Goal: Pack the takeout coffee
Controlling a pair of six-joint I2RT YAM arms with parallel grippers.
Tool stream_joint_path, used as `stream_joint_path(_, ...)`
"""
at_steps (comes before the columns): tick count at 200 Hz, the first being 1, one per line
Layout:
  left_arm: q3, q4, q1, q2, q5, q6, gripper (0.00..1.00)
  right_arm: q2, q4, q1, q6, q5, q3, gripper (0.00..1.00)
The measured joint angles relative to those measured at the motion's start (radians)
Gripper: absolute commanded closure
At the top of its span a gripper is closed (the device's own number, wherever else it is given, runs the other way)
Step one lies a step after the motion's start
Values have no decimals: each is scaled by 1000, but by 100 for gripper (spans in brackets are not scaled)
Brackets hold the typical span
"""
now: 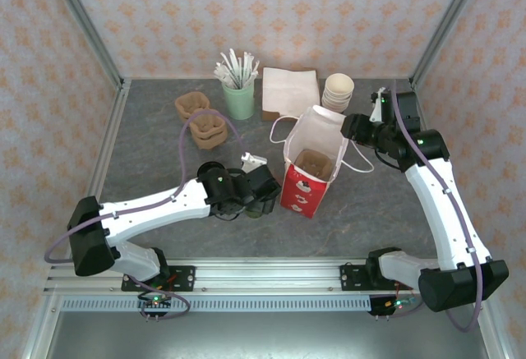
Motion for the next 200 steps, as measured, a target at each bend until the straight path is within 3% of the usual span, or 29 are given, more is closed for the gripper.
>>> stream_joint_path(77,23,-51,18,60,80,-27,8,1,0,0,-3,-18,0,49)
stream_joint_path(200,24,-50,35,109,98,-26,15,5,0,0,-8,-41,0,49)
